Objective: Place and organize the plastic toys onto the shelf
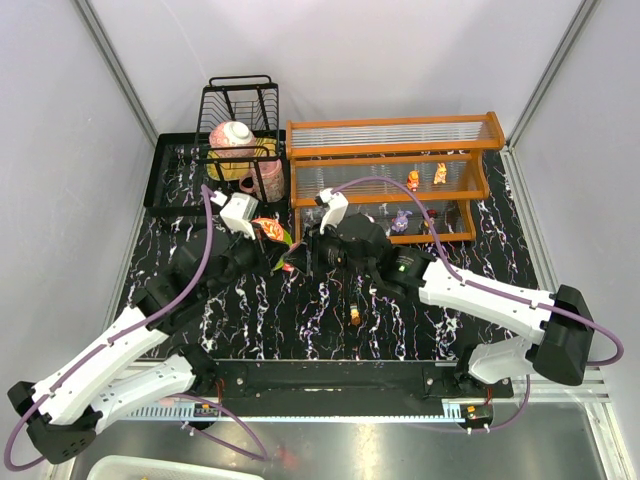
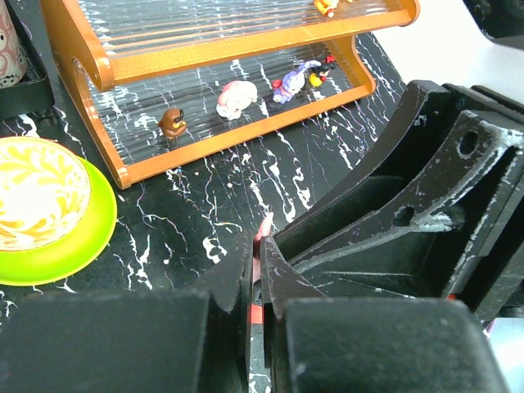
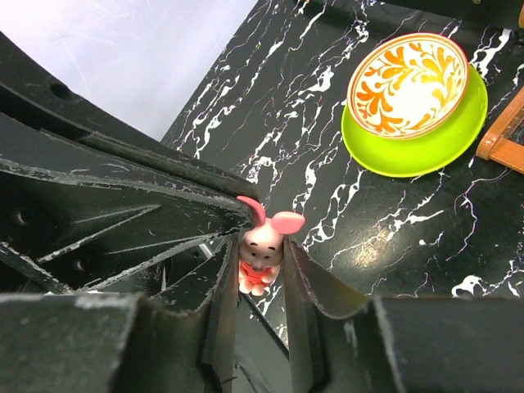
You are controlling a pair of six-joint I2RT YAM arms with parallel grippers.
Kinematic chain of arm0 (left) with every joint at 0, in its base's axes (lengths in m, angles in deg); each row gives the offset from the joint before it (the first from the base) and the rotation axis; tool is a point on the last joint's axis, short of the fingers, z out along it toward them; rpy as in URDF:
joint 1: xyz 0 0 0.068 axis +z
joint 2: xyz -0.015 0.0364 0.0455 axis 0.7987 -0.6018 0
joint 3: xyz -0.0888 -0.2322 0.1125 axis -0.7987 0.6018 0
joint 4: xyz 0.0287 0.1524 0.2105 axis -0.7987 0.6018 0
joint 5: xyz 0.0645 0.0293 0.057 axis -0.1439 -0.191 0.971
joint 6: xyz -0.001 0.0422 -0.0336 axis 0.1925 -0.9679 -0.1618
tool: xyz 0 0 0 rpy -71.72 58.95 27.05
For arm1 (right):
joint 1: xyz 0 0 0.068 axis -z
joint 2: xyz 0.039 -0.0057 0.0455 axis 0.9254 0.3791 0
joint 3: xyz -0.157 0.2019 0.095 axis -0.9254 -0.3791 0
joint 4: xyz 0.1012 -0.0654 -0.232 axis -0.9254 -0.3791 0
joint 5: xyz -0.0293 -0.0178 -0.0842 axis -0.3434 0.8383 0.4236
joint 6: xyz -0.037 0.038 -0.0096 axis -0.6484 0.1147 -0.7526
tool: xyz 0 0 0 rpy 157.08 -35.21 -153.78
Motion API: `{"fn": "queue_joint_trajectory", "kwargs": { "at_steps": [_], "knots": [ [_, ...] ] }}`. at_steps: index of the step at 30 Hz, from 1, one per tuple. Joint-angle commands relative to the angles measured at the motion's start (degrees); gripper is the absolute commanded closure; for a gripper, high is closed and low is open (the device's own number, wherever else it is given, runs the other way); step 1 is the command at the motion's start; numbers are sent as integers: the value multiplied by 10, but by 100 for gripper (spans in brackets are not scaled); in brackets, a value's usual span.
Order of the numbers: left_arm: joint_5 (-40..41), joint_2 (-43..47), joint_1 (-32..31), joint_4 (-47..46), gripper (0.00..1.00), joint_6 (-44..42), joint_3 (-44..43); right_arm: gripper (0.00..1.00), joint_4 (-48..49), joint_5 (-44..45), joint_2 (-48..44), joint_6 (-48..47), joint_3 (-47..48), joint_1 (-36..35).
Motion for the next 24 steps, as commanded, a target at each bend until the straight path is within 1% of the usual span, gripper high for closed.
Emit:
{"fn": "queue_joint_trajectory", "kwargs": {
  "at_steps": [1,3,4,5,6,7,8,9,10,11,12,14,17,18,20,21,22,24],
  "knots": [
    [-10,10,-2,-34,100,-8,-20,74,24,-5,-3,-9,25,-1],
    [-11,13,-2,-34,100,-9,-18,81,24,-3,-3,-8,23,0],
    [-12,13,-2,-36,100,-9,-16,91,24,-4,-5,-8,22,0],
    [-11,15,-2,-37,100,-9,-13,96,24,-4,-5,-9,21,0],
    [-11,16,-1,-37,100,-10,-13,100,24,-3,-6,-8,21,0],
    [-11,16,-2,-37,100,-10,-12,100,24,-2,-6,-9,21,0],
    [-11,18,-2,-39,86,-12,-12,100,24,1,-8,-10,19,0],
    [-10,20,-2,-39,67,-13,-12,100,24,5,-9,-11,17,0],
    [-7,22,-2,-39,46,-14,-10,100,24,9,-14,-12,15,1],
    [0,30,-2,-37,14,-14,-9,100,22,23,-18,-14,8,1],
    [19,35,-2,-36,1,-13,-9,100,20,33,-30,-22,5,1],
    [37,52,-2,-26,1,-12,-12,100,10,75,-46,-33,-12,4],
    [72,72,-1,-8,1,-22,-19,100,2,147,-113,-67,-50,19],
    [77,75,-1,-4,1,-26,-19,100,4,164,-126,-78,-60,36],
    [83,81,-1,5,1,-31,-17,100,3,218,-141,-108,-74,50],
    [83,82,-1,6,1,-31,-14,100,0,238,-149,-145,-75,62],
    [81,82,-1,6,1,-31,-12,100,0,271,-149,-160,-74,71],
    [80,82,-1,6,1,-28,-11,100,3,291,-147,-183,-76,90]
  ]
}}
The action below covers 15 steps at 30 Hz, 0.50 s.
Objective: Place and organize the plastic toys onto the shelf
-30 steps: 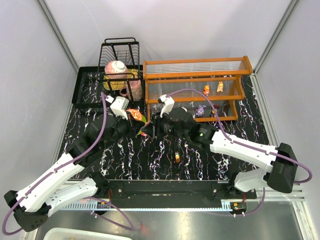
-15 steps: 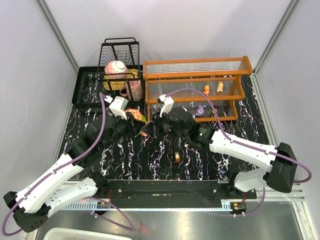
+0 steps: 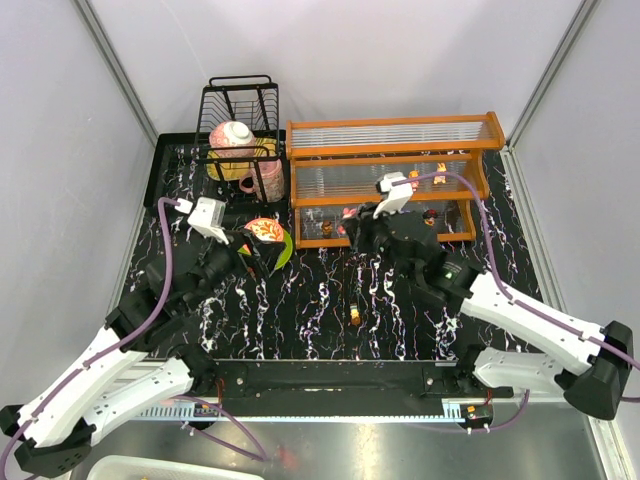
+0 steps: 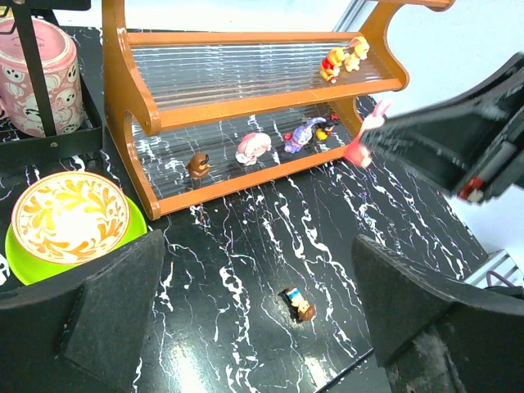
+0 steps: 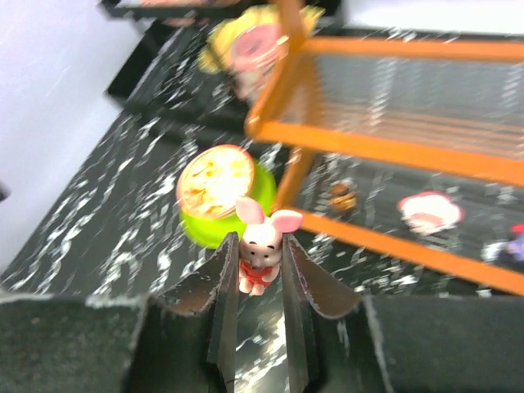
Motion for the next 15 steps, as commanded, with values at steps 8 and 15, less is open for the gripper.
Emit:
{"fn": "queue_joint_trajectory", "kwargs": {
  "at_steps": [8,15],
  "knots": [
    [5,3,-1,-2,1,1,-11,100,62,-85,39,-88,6,228],
    [2,27,-1,-17,1,3,1,100,132,-93,97,-144,3,244]
  ]
}}
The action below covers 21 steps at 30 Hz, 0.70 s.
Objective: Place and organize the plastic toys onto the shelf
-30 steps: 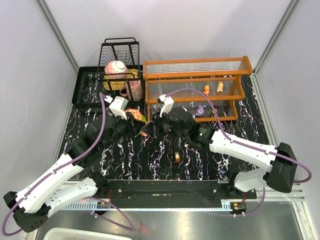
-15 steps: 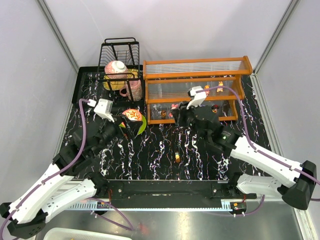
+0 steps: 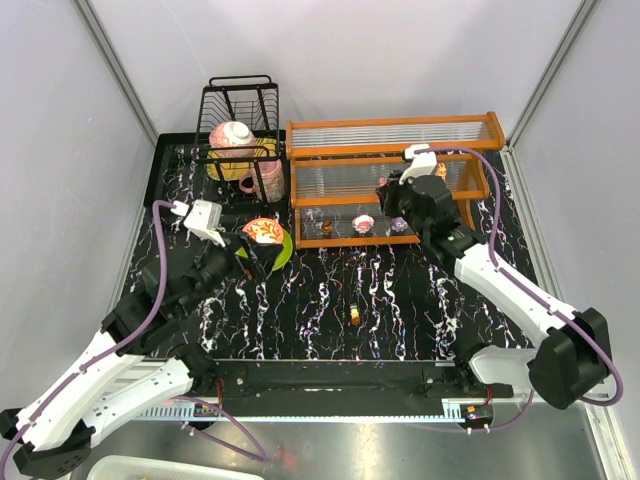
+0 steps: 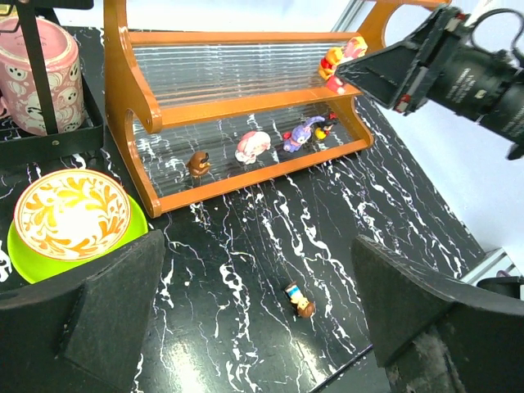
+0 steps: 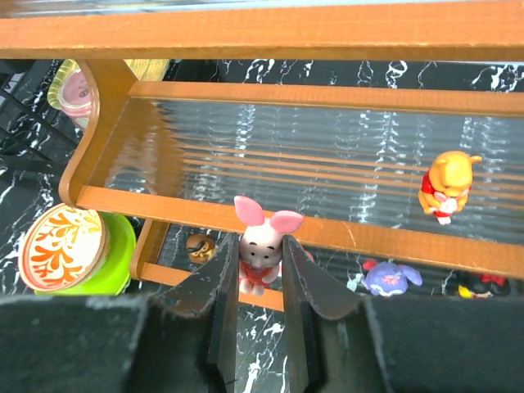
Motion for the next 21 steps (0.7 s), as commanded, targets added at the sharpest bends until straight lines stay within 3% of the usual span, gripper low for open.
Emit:
{"fn": "queue_joint_trajectory", "kwargs": {
  "at_steps": [1,11,21],
  "knots": [
    [3,14,-1,-28,1,3,-1,100,82,-15,31,-53,2,6],
    [-24,40,-1,-61,1,1,11,100,193,22,98,-111,-14,7],
    [-32,65,-1,-69,1,-5,20,100,234,24,152,-143,5,24]
  ]
}}
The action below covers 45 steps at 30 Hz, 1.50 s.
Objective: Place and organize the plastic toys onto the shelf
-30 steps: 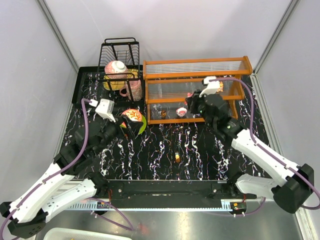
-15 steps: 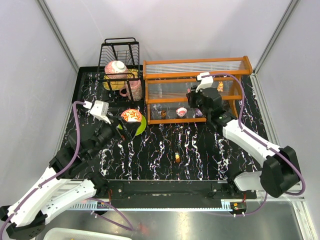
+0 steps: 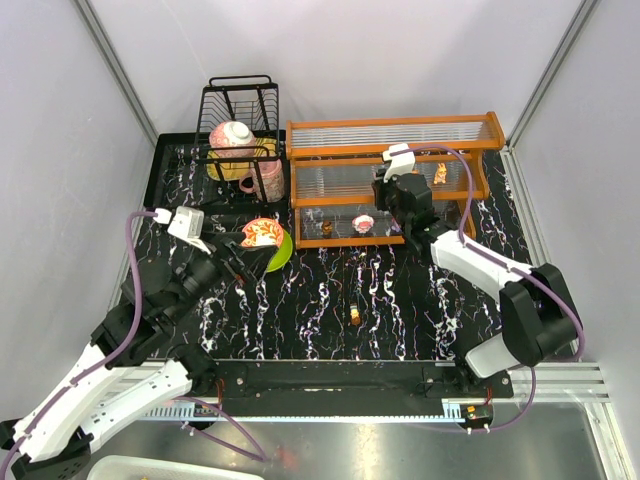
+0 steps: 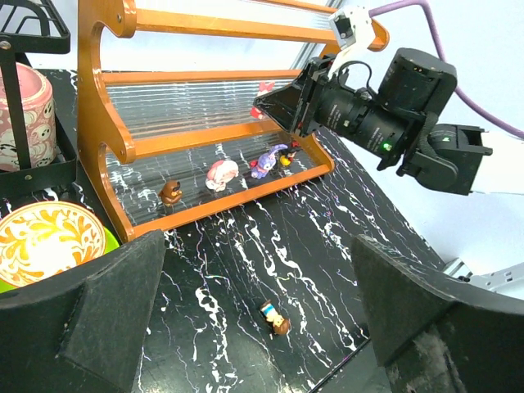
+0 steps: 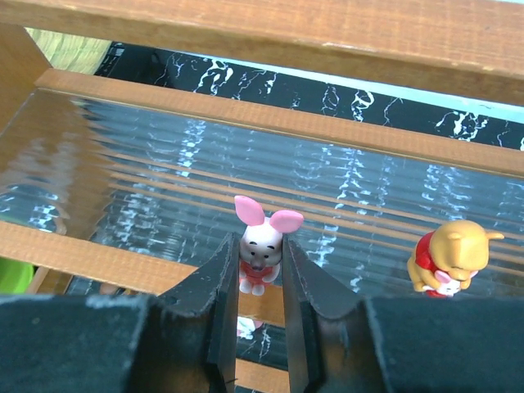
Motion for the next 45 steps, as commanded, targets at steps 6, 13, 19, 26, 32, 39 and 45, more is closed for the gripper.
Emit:
{"fn": "queue_joint_trajectory", "kwargs": {
  "at_steps": [6,13,19,26,32,39,45],
  "knots": [
    [-6,12,-1,-26,1,-5,0,100,74,20,31,-15,20,12],
    [-11,13,-1,-32,1,-5,3,100,80,28,45,-18,26,12],
    [-12,7,-1,-34,1,-4,1,100,83,29,60,-17,36,12],
    [-16,-2,-1,-40,1,-8,-2,100,87,32,71,-22,36,13],
    [-19,-3,-1,-43,1,-8,2,89,89,25,66,-23,24,12],
    [-20,-1,-1,-44,1,-7,4,71,85,2,59,-25,14,12],
    [-19,-1,-1,-42,1,-8,3,65,78,-3,58,-20,13,12]
  ]
}}
